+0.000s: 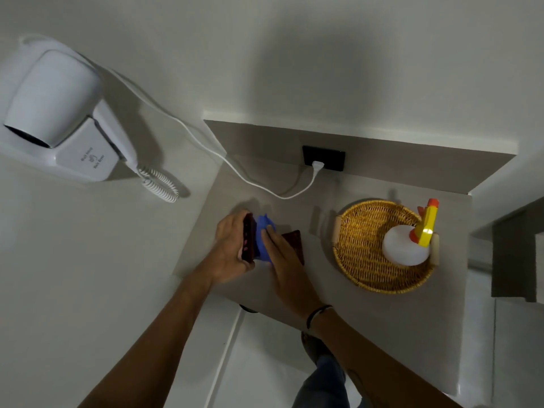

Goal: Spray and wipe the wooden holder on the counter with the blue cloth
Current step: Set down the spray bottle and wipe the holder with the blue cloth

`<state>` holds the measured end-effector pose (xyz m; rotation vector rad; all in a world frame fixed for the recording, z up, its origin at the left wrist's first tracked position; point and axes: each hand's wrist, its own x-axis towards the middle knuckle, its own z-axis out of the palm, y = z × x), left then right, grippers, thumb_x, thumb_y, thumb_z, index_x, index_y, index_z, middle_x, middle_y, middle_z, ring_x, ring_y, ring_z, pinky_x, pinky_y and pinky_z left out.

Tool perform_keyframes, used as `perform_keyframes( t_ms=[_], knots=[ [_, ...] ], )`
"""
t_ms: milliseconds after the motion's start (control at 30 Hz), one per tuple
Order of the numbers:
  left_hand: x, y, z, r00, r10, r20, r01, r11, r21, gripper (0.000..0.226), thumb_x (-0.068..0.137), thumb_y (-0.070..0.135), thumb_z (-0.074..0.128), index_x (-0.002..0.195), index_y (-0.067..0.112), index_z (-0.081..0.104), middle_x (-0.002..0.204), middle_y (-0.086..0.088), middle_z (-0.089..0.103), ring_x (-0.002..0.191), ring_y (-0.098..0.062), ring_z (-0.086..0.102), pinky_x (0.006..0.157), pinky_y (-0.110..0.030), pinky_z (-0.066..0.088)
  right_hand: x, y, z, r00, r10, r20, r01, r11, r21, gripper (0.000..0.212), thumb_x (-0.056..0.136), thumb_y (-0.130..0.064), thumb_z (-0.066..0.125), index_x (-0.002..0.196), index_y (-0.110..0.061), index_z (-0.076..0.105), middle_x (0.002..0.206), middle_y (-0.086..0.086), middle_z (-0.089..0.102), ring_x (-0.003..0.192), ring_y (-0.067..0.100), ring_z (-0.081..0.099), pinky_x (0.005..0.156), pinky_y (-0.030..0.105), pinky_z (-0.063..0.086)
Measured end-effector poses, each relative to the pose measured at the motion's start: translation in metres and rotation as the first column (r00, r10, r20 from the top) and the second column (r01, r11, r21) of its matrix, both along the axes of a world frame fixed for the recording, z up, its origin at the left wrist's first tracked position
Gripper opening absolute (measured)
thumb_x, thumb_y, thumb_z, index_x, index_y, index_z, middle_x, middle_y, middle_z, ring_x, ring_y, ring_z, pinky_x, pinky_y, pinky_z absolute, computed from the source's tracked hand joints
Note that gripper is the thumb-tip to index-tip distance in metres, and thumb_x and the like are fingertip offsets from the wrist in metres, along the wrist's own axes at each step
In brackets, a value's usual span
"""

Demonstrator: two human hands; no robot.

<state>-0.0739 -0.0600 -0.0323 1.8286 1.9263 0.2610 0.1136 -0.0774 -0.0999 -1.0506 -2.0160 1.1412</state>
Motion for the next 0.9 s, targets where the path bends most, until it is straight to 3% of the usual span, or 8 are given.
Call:
perform_keyframes(
  t_ms=[133,267,400,500,600,700,800,900],
  knots=[
    [0.003,0.001,-0.003,0.999,0.046,0.012,-0.045,0.997,-0.058,0.117,0.047,0.029,0.082,0.151,0.021,0.028,0.143,0.001,0.032,0.135,-0.029,0.033,0.109,-0.04,0.044,0.027,0.017,-0.026,0.973,-0.049,0.225,0.095,0.976,-0.197,0.063,0.108,-0.004,0.046,0.164,-0.013,0.018,0.175,0.008,0.008,0.163,0.029,0.011,0.132,0.047,0.022],
    [-0.001,-0.002,0.0,0.998,0.065,0.005,-0.065,0.998,-0.019,0.104,0.049,0.024,0.086,0.141,0.015,0.04,0.133,-0.005,0.041,0.123,-0.028,0.042,0.098,-0.041,0.047,0.001,0.011,0.012,0.984,-0.157,-0.082,0.122,0.936,-0.331,0.052,0.109,-0.014,0.049,0.158,-0.007,0.037,0.164,0.006,0.036,0.158,0.031,0.03,0.131,0.043,0.027],
    [-0.001,-0.002,0.005,1.0,-0.006,0.013,0.004,0.99,0.142,0.078,0.055,0.03,0.087,0.12,0.002,0.055,0.112,0.001,0.053,0.099,-0.016,0.048,0.087,-0.03,0.036,-0.031,-0.006,0.036,0.968,-0.106,-0.229,0.052,0.971,-0.234,0.056,0.11,-0.023,0.045,0.163,-0.018,0.028,0.173,-0.002,0.025,0.161,0.008,0.021,0.129,0.018,0.021],
    [0.0,-0.007,0.006,0.998,0.067,0.016,-0.068,0.997,0.038,0.098,0.054,0.015,0.087,0.141,0.004,0.044,0.128,-0.007,0.045,0.117,-0.025,0.041,0.099,-0.043,0.043,-0.006,0.0,0.001,0.999,-0.031,0.006,0.032,0.992,-0.118,0.06,0.107,-0.003,0.046,0.163,-0.012,0.025,0.174,0.006,0.019,0.163,0.024,0.015,0.133,0.039,0.02],
    [0.007,-0.007,0.005,0.992,0.115,0.043,-0.114,0.993,-0.041,0.113,0.054,0.009,0.089,0.153,0.011,0.033,0.143,-0.01,0.038,0.131,-0.029,0.034,0.108,-0.044,0.043,0.026,0.013,-0.024,0.974,-0.096,0.204,0.14,0.967,-0.212,0.062,0.107,0.0,0.045,0.163,-0.012,0.022,0.174,0.005,0.012,0.164,0.03,0.007,0.133,0.046,0.016],
    [0.014,0.003,0.005,0.996,0.079,-0.053,-0.08,0.996,-0.033,0.111,0.05,0.02,0.091,0.148,0.012,0.039,0.139,-0.01,0.045,0.129,-0.032,0.042,0.107,-0.045,0.045,0.016,0.012,-0.005,0.989,-0.148,0.029,0.15,0.948,-0.282,0.054,0.107,-0.001,0.048,0.159,-0.008,0.033,0.171,0.009,0.027,0.161,0.029,0.022,0.133,0.046,0.022],
    [0.016,0.004,0.008,0.999,0.025,-0.033,-0.024,0.999,0.041,0.087,0.053,0.032,0.09,0.129,0.018,0.049,0.12,-0.002,0.055,0.112,-0.029,0.054,0.094,-0.046,0.049,-0.015,-0.002,0.028,0.954,-0.19,-0.233,0.123,0.954,-0.273,0.055,0.108,-0.006,0.048,0.161,-0.013,0.034,0.17,0.002,0.032,0.159,0.015,0.029,0.13,0.029,0.027],
    [0.009,0.004,0.004,0.999,0.033,-0.009,-0.032,0.995,0.094,0.072,0.049,0.034,0.087,0.11,0.021,0.051,0.104,0.001,0.058,0.094,-0.027,0.06,0.076,-0.039,0.046,-0.016,-0.004,0.018,0.975,-0.098,-0.197,0.061,0.981,-0.183,0.059,0.109,-0.009,0.045,0.164,-0.019,0.026,0.173,-0.002,0.024,0.161,0.01,0.023,0.131,0.025,0.022]
  ],
)
